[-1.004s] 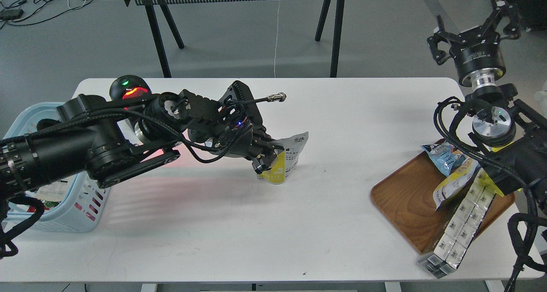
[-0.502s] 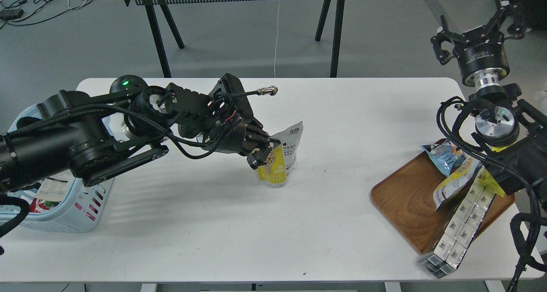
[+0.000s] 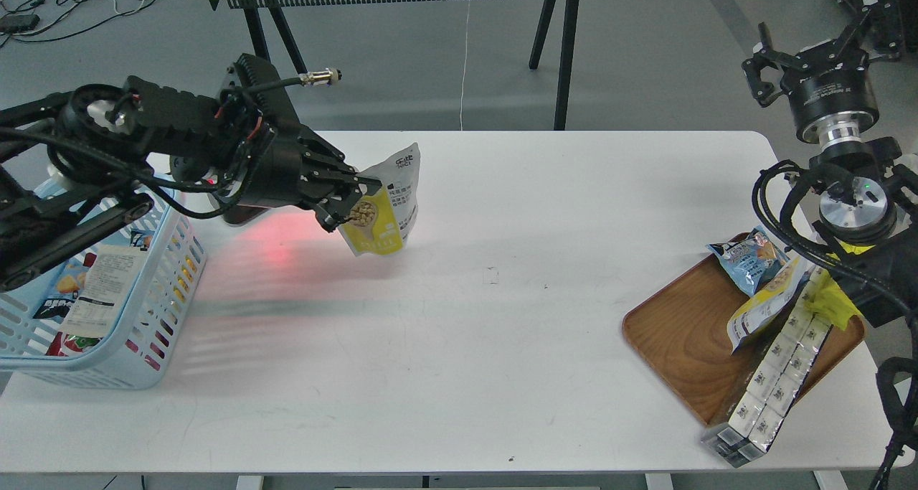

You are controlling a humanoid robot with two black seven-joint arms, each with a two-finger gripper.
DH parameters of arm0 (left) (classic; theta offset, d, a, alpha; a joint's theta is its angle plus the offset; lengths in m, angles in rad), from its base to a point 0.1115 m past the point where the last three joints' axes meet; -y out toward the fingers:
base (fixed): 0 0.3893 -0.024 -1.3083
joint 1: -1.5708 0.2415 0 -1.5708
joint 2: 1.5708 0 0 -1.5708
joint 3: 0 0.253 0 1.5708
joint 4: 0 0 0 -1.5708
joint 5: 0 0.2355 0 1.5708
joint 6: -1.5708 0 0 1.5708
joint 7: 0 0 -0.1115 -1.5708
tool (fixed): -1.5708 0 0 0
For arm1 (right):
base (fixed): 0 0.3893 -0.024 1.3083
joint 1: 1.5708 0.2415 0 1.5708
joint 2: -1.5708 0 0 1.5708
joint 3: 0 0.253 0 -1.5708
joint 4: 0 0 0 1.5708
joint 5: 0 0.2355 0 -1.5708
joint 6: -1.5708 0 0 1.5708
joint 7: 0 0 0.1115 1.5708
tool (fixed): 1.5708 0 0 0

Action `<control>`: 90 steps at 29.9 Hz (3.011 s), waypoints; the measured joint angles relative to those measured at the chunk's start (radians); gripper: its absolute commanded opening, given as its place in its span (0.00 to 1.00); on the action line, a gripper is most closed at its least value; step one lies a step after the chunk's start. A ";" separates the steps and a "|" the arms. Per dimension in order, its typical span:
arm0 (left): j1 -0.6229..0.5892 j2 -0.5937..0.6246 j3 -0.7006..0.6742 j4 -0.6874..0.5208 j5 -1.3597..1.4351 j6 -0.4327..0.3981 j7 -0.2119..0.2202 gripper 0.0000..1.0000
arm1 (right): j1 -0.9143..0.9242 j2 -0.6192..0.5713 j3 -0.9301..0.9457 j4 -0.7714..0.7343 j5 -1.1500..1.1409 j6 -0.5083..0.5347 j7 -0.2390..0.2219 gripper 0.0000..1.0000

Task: Scan snack and place in basket
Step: 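Lift the packet with the left gripper and hold it before the scanner, then move the packet over the blue basket and release it inside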

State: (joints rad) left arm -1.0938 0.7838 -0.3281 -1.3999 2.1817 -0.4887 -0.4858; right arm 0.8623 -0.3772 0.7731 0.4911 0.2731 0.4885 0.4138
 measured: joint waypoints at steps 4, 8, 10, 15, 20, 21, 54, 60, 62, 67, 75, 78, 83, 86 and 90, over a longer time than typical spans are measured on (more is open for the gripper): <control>0.001 0.018 0.000 0.023 0.000 0.000 -0.003 0.00 | 0.000 -0.006 0.004 0.000 0.000 0.000 0.000 1.00; 0.001 0.021 0.000 0.045 0.000 0.000 -0.003 0.00 | 0.000 -0.013 0.005 0.000 0.000 0.000 0.000 0.99; 0.001 0.028 0.000 0.053 0.000 0.000 -0.003 0.00 | 0.000 -0.019 0.005 0.000 0.000 0.000 0.000 1.00; 0.001 0.035 0.003 0.084 0.000 0.000 -0.003 0.00 | 0.000 -0.026 0.006 0.001 0.000 0.000 0.000 0.99; 0.002 0.035 0.003 0.106 0.000 0.000 -0.003 0.00 | 0.000 -0.026 0.005 0.001 0.000 0.000 0.000 1.00; 0.002 0.035 0.003 0.107 0.000 0.000 -0.003 0.00 | 0.000 -0.026 0.004 0.001 0.000 0.000 0.000 0.99; 0.035 0.037 0.005 0.114 0.000 0.000 -0.003 0.00 | 0.001 -0.025 -0.001 0.019 0.000 0.000 -0.001 0.99; 0.024 0.055 -0.002 0.112 0.000 0.000 -0.003 0.00 | 0.001 -0.017 0.000 0.018 0.000 0.000 0.001 0.99; 0.022 0.067 -0.003 0.112 0.000 0.000 -0.003 0.00 | 0.001 -0.014 0.003 0.018 0.000 0.000 0.003 0.99; 0.022 0.101 -0.003 0.110 0.000 0.000 -0.003 0.00 | 0.001 -0.011 0.006 0.018 0.000 0.000 0.003 0.99; 0.021 0.120 -0.004 0.110 0.000 0.000 -0.003 0.00 | 0.003 -0.011 0.006 0.018 0.000 0.000 0.003 0.99; 0.012 0.122 -0.005 0.110 0.000 0.000 -0.003 0.00 | 0.003 -0.011 0.006 0.018 0.000 0.000 0.004 0.99; -0.002 0.143 -0.007 0.104 0.000 0.000 -0.003 0.00 | -0.002 -0.009 0.006 0.018 0.000 0.000 0.005 0.99; -0.003 0.150 -0.009 0.101 0.000 0.000 -0.003 0.00 | -0.002 0.000 0.007 0.018 0.000 0.000 0.005 0.99; -0.003 0.156 -0.016 0.098 0.000 0.000 -0.003 0.00 | -0.001 0.005 0.008 0.018 0.000 0.000 0.005 0.99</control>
State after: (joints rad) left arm -1.0968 0.9401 -0.3446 -1.3015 2.1816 -0.4887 -0.4887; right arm 0.8609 -0.3719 0.7811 0.5093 0.2731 0.4888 0.4189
